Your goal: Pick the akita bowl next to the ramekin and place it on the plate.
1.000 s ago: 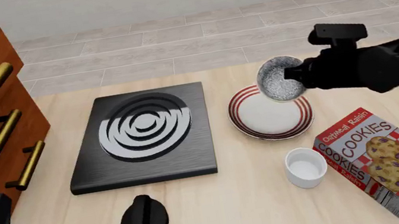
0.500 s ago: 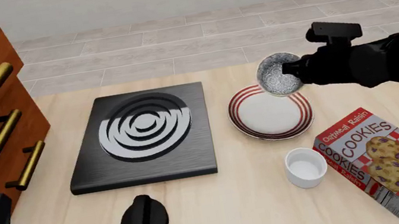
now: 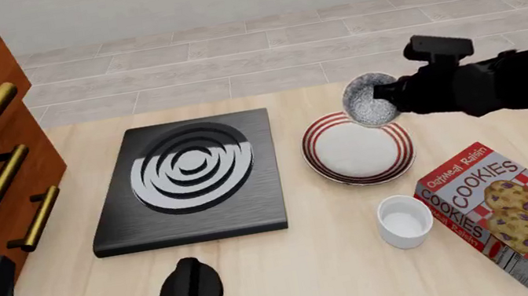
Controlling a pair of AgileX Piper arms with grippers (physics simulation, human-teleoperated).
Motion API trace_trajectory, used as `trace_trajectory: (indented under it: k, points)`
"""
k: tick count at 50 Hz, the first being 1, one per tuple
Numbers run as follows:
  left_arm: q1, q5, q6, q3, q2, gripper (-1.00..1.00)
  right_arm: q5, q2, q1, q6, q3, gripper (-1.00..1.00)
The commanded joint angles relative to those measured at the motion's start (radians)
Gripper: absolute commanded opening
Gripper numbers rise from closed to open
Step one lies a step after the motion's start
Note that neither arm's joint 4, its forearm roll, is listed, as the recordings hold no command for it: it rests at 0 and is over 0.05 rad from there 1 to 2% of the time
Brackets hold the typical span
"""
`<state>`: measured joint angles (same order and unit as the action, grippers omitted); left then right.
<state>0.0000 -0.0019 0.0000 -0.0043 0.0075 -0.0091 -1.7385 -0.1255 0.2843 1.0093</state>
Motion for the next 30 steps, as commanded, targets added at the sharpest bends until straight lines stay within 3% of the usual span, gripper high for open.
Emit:
trace_trajectory:
  k: [1, 30]
  points:
    - [0.0, 0.0, 0.0, 0.0, 0.0, 1.0, -0.02, -0.039, 0.008, 0.009, 0.021, -1.0]
    - [0.0, 0.0, 0.0, 0.0, 0.0, 1.0, -0.058, -0.144, 0.007, 0.003, 0.047, -1.0]
